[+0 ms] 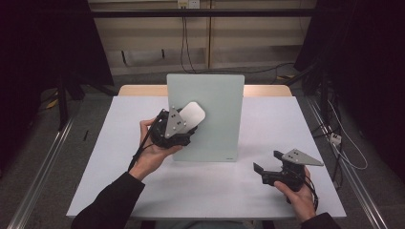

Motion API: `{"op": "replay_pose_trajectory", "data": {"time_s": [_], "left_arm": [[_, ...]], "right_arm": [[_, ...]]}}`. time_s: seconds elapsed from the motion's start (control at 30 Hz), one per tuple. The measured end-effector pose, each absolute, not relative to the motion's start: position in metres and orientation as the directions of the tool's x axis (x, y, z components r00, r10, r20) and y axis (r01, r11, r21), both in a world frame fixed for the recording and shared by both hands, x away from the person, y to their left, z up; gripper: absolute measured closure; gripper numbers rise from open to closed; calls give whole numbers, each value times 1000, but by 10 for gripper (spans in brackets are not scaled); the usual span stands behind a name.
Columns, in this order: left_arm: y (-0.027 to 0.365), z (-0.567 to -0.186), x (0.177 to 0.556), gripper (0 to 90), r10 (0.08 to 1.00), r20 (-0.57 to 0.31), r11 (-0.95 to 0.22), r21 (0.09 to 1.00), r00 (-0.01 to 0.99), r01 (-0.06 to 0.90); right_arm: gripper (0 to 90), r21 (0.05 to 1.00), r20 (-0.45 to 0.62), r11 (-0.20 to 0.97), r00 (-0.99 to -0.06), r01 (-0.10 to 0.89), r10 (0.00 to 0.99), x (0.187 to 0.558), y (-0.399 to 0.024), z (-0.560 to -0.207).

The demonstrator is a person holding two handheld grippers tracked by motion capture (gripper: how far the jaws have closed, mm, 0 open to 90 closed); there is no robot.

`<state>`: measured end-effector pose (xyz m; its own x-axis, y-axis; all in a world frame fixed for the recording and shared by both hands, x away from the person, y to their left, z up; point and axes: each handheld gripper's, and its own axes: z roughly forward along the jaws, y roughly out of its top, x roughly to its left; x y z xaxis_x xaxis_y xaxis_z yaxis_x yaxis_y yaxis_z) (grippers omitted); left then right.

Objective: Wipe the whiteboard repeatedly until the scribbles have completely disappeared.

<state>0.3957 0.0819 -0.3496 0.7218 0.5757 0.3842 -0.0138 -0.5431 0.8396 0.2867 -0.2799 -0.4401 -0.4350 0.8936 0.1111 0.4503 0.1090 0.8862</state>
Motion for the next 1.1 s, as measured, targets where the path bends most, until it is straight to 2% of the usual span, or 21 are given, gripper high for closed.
{"op": "replay_pose_trajectory", "data": {"time_s": [0.3, 0.83, 1.1], "left_arm": [[87, -345, 398, 304, 601, 378, -524, 852, 704, -10], [71, -376, 383, 304, 512, 386, -597, 802, 767, -5], [77, -374, 385, 304, 531, 317, -554, 831, 786, 40]], "right_arm": [[77, 886, 112, 107, -433, 450, 895, 287, -280, -440], [77, 885, 113, 109, -435, 453, 893, 287, -280, -440], [77, 883, 118, 104, -433, 457, 894, 288, -279, -441]]}}
